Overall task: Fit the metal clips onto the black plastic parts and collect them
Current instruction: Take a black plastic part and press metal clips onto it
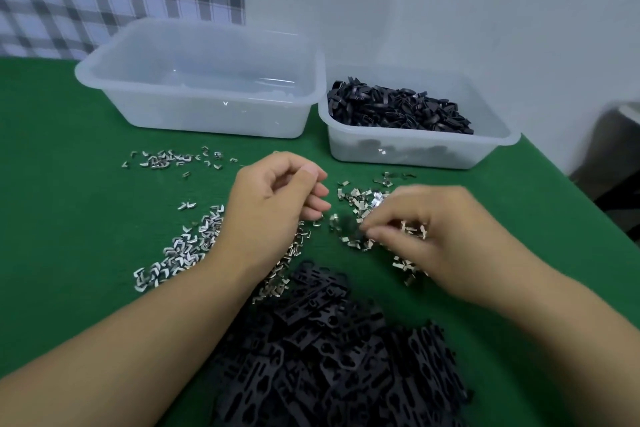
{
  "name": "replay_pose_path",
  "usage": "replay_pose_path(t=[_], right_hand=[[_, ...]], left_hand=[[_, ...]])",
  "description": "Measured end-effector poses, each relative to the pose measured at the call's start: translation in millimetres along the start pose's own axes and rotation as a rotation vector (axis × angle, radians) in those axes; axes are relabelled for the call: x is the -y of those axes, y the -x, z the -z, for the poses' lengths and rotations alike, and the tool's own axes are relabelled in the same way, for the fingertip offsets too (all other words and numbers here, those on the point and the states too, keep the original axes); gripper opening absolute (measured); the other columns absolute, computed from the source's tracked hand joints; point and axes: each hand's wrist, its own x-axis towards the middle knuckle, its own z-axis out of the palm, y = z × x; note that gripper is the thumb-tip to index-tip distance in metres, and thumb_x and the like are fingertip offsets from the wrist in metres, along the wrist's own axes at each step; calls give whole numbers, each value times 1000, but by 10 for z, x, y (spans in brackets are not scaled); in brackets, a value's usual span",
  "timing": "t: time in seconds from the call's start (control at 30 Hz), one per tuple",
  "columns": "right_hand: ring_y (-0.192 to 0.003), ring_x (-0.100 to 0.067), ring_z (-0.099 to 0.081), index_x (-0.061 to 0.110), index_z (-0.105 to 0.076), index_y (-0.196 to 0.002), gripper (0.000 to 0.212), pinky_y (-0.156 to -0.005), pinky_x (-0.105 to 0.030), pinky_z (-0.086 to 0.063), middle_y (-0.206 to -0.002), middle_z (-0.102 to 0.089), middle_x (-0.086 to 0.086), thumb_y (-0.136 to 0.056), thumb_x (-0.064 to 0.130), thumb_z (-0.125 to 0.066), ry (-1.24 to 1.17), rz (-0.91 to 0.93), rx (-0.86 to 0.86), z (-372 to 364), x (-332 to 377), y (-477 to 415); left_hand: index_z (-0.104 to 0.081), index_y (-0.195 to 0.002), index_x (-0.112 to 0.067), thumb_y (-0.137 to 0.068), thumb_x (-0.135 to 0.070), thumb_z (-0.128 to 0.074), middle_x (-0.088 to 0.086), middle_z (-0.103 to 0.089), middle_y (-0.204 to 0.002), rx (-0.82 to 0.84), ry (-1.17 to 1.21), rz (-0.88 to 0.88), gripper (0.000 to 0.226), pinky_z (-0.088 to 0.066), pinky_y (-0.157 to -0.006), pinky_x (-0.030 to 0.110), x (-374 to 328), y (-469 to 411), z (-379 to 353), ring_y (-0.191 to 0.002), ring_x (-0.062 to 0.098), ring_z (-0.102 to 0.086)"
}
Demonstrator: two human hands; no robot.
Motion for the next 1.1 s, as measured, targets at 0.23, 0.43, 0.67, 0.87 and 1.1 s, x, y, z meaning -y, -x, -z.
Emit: replay_pose_path(t=[0.23, 0.43, 0.67, 0.87, 1.1], right_hand=[[-74, 3, -60, 34, -69, -78, 5, -65, -11, -45, -79, -66, 20, -80, 30, -67, -32, -93, 61, 162, -94, -221], [-78, 8, -56, 35, -69, -92, 15, -70, -9, -45, -82, -63, 21, -81, 25, -69, 51, -196, -14, 47, -221, -212], [-93, 3, -52, 38, -65, -109, 33, -84, -20, -43, -99, -57, 21, -77, 37, -72, 93, -130, 169, -72, -179, -311], [-78, 2, -55, 33, -69, -94, 23, -75, -17, -46, -86, -60, 17, -72, 32, -73, 58, -73, -1, -109, -184, -306], [-65, -14, -61, 16, -74, -85, 10, -62, -26, -50, -74, -72, -6, -83, 15, -65, -871, -244, -174, -156, -211, -356]], left_hand=[[-74, -82, -18, -92, -14, -56, 1, -72, -78, 37, -69, 0, 21, -57, -64, 24, 28, -5, 5, -73, 14, -69], [-72, -79, -19, -92, -12, -55, -1, -71, -74, 13, -51, 10, 22, -53, -59, 20, 44, -16, 19, -68, 12, -68], [-71, -81, -18, -91, -11, -56, 2, -71, -76, 27, -74, -28, 19, -57, -64, 26, 16, 14, 1, -70, 13, -68], [-70, -85, -28, -82, -24, -58, 2, -70, -83, 16, -187, -85, 13, -58, -74, 40, -18, 28, -16, -78, 23, -68], [-68, -102, -32, -84, -2, -66, -4, -68, -95, 131, -142, -80, 36, -51, -71, 14, -85, 26, -22, -82, 3, -65]])
